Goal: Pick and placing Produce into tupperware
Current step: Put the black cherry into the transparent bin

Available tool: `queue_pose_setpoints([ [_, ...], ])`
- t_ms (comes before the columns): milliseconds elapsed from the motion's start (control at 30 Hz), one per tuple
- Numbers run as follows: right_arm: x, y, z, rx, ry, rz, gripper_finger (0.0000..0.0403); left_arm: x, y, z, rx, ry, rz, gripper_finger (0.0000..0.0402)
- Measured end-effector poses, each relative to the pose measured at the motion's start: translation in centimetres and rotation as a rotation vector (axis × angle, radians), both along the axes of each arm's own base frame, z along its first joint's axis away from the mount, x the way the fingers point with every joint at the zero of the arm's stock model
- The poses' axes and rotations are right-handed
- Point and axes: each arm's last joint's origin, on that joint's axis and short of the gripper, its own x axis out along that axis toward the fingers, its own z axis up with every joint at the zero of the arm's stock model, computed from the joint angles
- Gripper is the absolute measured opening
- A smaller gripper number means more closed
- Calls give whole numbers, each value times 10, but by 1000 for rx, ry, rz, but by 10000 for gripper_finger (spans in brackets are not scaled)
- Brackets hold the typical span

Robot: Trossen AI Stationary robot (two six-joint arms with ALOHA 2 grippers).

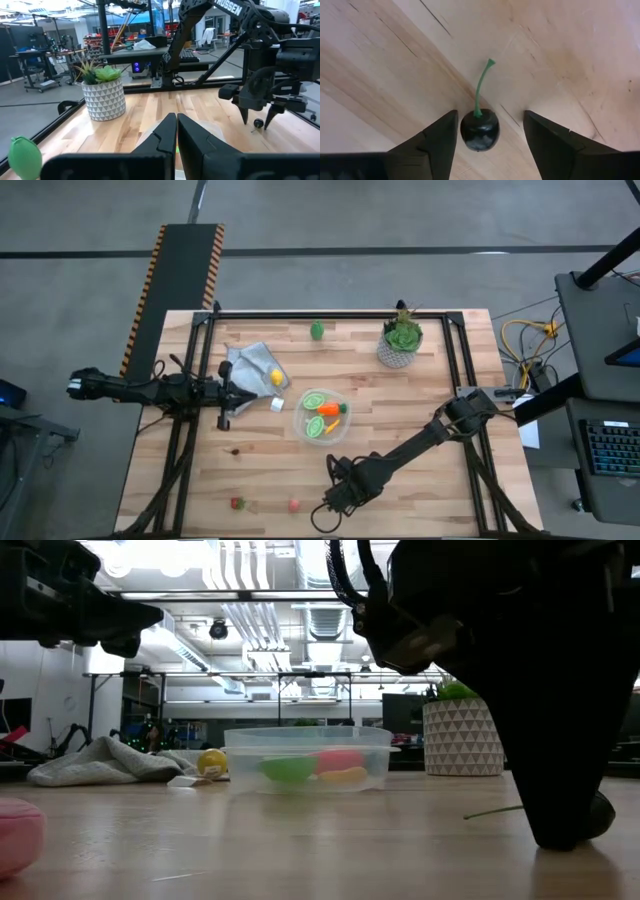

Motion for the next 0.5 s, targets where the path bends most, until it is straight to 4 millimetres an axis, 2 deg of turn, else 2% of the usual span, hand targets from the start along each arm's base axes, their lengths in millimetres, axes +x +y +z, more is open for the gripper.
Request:
queue_pose_setpoints([
  [500, 0, 1, 0, 11, 2, 9, 109, 0, 0, 0, -1, -5, -17, 0],
])
